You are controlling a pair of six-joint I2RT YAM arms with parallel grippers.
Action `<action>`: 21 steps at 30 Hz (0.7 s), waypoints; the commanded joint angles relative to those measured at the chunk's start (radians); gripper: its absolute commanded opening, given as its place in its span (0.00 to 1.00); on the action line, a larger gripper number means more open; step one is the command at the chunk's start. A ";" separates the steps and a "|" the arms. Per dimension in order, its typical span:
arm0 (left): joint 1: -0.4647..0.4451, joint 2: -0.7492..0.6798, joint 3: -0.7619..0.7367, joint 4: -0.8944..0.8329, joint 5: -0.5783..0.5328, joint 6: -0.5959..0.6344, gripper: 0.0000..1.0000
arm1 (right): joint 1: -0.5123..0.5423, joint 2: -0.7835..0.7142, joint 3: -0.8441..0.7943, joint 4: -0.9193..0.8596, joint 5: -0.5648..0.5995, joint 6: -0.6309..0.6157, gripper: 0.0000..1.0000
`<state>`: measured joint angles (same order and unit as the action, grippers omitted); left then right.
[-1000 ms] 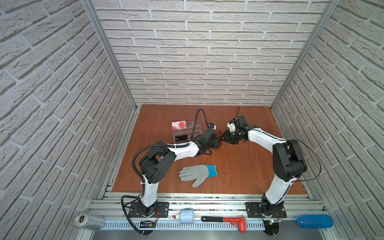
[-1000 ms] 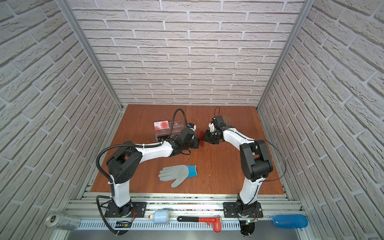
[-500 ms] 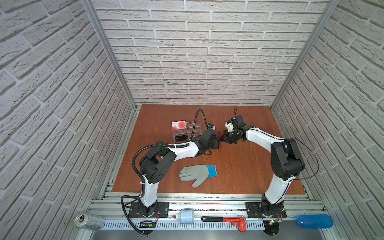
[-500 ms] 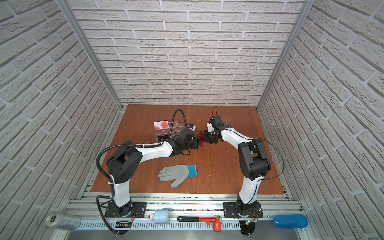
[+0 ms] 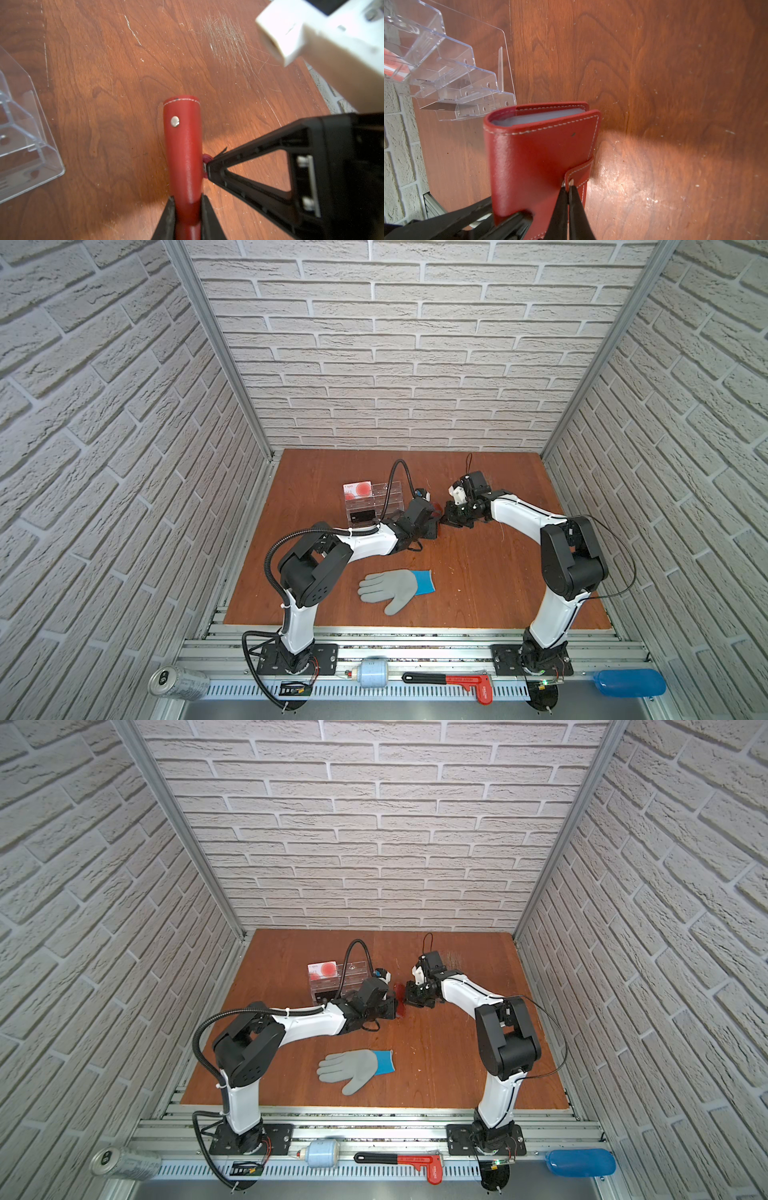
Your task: Take the credit cards out of the card holder
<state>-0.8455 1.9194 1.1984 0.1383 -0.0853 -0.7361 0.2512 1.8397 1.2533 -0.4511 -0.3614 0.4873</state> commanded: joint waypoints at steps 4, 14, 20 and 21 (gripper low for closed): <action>0.010 -0.070 -0.010 0.096 -0.011 -0.008 0.00 | -0.015 -0.004 -0.001 -0.012 0.086 -0.025 0.06; 0.027 -0.067 -0.035 0.093 -0.017 -0.023 0.00 | -0.057 -0.064 -0.080 -0.018 0.102 -0.046 0.06; 0.026 -0.065 -0.038 0.097 -0.016 -0.035 0.00 | -0.076 -0.103 -0.103 -0.036 0.105 -0.058 0.06; 0.026 -0.063 -0.036 0.098 -0.016 -0.038 0.00 | -0.079 -0.107 -0.102 -0.039 0.105 -0.059 0.06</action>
<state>-0.8326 1.8988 1.1690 0.1806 -0.0582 -0.7643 0.1799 1.7973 1.1580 -0.4614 -0.3000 0.4519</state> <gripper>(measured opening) 0.195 0.062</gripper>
